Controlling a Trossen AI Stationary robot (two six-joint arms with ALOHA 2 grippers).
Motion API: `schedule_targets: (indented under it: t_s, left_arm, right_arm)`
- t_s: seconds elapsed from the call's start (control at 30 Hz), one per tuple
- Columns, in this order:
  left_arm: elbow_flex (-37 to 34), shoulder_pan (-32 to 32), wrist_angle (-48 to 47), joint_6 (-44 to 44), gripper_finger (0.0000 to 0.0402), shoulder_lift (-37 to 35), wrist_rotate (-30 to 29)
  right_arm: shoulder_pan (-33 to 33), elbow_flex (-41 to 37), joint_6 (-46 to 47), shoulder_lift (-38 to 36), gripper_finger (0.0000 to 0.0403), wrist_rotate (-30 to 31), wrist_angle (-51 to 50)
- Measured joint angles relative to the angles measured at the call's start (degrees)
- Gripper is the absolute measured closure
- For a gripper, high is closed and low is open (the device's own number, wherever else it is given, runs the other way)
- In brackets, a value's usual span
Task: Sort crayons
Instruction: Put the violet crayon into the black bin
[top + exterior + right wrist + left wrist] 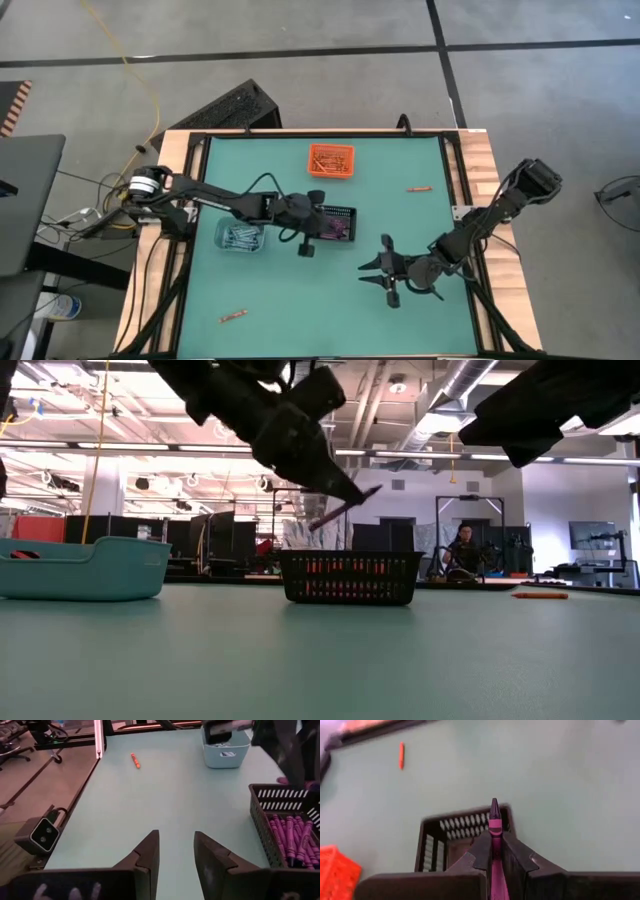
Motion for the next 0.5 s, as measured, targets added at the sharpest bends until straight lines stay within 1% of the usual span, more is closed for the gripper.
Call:
schedule_targets:
  t_s: [0.1, 0.5]
  left_arm:
    - [0.00, 0.86, 0.85, 0.10, 0.0388, 1.54, 0.02]
    - [-0.02, 2.72, -0.04, 1.01, 0.0388, 1.46, 0.01]
  right_arm:
    - [-0.44, -0.02, -0.04, 0.00, 0.0286, 0.00, 0.01]
    - [-2.69, -0.02, -0.06, 0.00, 0.0286, -0.22, 0.21]
